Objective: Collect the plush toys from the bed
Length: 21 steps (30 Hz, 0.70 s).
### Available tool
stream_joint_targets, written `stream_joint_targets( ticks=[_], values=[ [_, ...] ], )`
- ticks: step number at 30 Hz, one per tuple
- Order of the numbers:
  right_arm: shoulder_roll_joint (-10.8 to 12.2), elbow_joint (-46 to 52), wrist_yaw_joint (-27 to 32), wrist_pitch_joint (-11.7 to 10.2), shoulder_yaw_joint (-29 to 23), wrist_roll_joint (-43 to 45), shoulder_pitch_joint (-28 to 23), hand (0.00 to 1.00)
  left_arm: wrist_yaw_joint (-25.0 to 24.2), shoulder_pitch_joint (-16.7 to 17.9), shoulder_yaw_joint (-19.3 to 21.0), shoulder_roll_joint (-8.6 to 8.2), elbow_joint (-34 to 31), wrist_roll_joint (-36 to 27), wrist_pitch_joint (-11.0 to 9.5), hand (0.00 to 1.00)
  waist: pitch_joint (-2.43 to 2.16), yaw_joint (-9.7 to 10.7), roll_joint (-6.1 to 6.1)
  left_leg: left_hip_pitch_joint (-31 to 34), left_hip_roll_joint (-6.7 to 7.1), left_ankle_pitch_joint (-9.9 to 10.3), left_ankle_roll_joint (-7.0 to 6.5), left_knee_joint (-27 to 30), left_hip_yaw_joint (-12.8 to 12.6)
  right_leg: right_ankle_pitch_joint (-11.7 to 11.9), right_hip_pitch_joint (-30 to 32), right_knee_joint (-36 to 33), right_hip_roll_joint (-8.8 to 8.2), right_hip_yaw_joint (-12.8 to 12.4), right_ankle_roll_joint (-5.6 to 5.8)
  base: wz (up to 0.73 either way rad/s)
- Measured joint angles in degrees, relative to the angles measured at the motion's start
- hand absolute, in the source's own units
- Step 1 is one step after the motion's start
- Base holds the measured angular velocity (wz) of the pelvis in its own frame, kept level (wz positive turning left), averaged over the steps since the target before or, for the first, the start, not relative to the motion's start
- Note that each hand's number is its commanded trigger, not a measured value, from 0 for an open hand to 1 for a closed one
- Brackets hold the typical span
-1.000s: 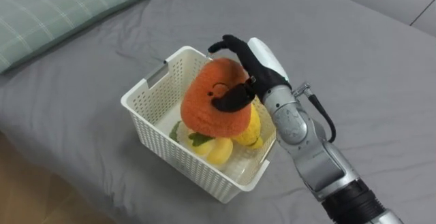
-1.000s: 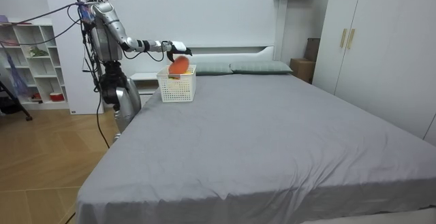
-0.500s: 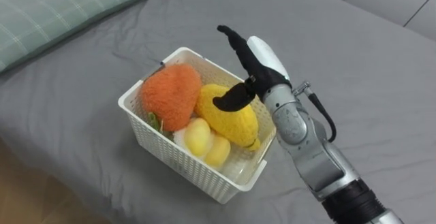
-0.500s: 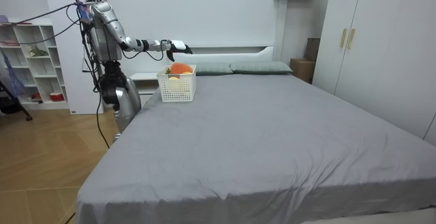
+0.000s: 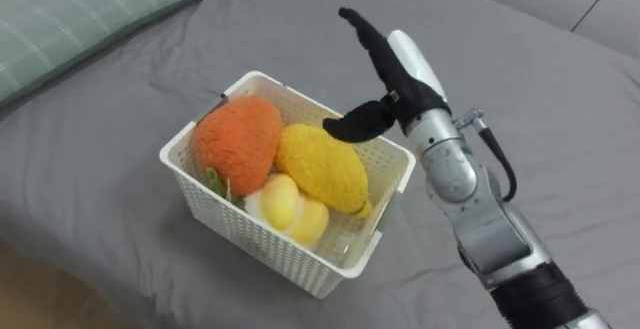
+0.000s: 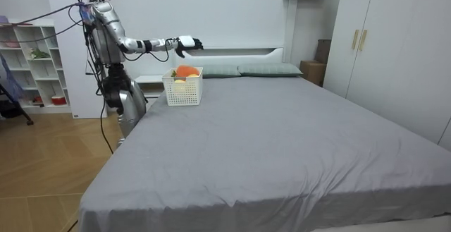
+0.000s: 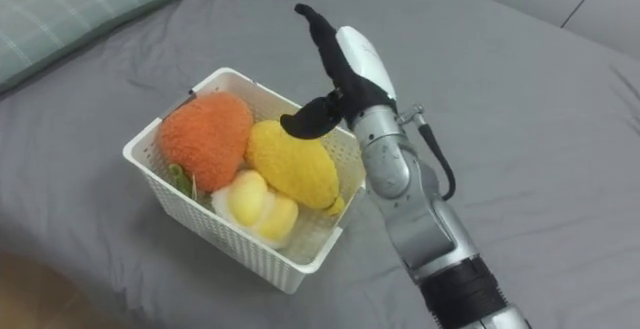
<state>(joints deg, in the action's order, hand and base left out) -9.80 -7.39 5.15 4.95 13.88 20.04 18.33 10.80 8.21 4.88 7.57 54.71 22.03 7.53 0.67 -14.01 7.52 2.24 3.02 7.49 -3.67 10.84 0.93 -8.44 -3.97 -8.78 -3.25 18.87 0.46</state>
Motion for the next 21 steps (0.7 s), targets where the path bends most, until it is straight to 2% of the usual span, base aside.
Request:
stream_joint_targets(
  ticks=[3,5,6,8,14,17,18,21],
  values=[
    [-1.23,3.73,1.32,-0.22,-4.50,-1.77,-2.84,0.00,0.11,0.10,1.83,-0.18,0.04,-0.26,-0.43,0.00,-0.21,1.87,-1.10,-0.92,-0.19,0.11,-0.17,-0.38,-1.30,0.08,-0.05,-0.19,-0.01,-1.47,0.14,-0.25],
    [-2.04,4.08,3.29,-1.33,-7.79,-2.62,-3.19,0.00,1.19,0.12,2.29,-0.15,0.40,-1.86,-0.96,0.00,-0.57,3.99,-2.13,-1.95,-0.33,0.10,-0.25,-1.29,-2.57,0.08,-0.14,-0.41,-0.01,-2.58,0.14,-0.28],
    [-2.12,4.12,3.94,-1.68,-8.70,-3.24,-3.41,0.00,1.44,0.16,2.33,-0.18,0.43,-2.37,-1.24,0.00,-0.67,4.37,-2.34,-2.23,-0.40,0.10,-0.26,-1.54,-3.02,0.08,-0.14,-0.43,0.05,-3.03,0.14,-0.38],
    [-3.27,6.01,6.21,-2.50,-11.81,-6.43,-6.73,0.00,1.51,0.19,2.48,-0.18,0.36,-2.82,-1.96,0.00,-1.02,5.81,-2.79,-3.14,-0.55,0.12,-0.27,-2.28,-4.23,0.08,-0.21,-0.41,0.17,-4.25,0.14,-0.28],
    [-4.36,6.37,9.29,-2.74,-16.77,-12.25,-12.51,0.00,2.22,0.44,4.02,-0.16,1.02,-3.95,-2.15,0.00,-0.68,9.83,-3.34,-4.46,-1.00,0.29,-0.28,-2.87,-6.68,0.08,0.07,-0.87,0.50,-6.17,0.15,-0.23],
    [-4.37,6.10,12.25,-3.04,-22.07,-15.81,-15.05,0.00,2.32,1.74,4.95,-0.23,1.17,-4.51,-2.54,0.00,-0.33,11.12,-3.83,-4.89,-1.32,0.56,-0.20,-3.09,-8.18,0.08,0.37,-0.88,0.75,-7.69,0.15,-0.24],
    [-4.37,6.09,12.67,-3.04,-22.84,-16.22,-15.33,0.00,2.31,1.78,5.37,-0.31,1.17,-4.51,-2.54,0.00,-0.35,11.25,-3.88,-4.88,-1.39,0.59,-0.17,-3.10,-8.47,0.08,0.63,-0.92,0.81,-7.90,0.15,-0.22],
    [-4.38,6.13,13.85,-4.05,-24.98,-18.55,-16.45,0.00,2.84,2.65,6.15,-0.44,1.61,-5.72,-2.68,0.00,-0.42,13.51,-4.06,-4.80,-1.53,0.68,-0.01,-3.16,-8.77,0.09,0.95,-0.92,1.02,-8.69,0.14,-0.08]
  ],
)
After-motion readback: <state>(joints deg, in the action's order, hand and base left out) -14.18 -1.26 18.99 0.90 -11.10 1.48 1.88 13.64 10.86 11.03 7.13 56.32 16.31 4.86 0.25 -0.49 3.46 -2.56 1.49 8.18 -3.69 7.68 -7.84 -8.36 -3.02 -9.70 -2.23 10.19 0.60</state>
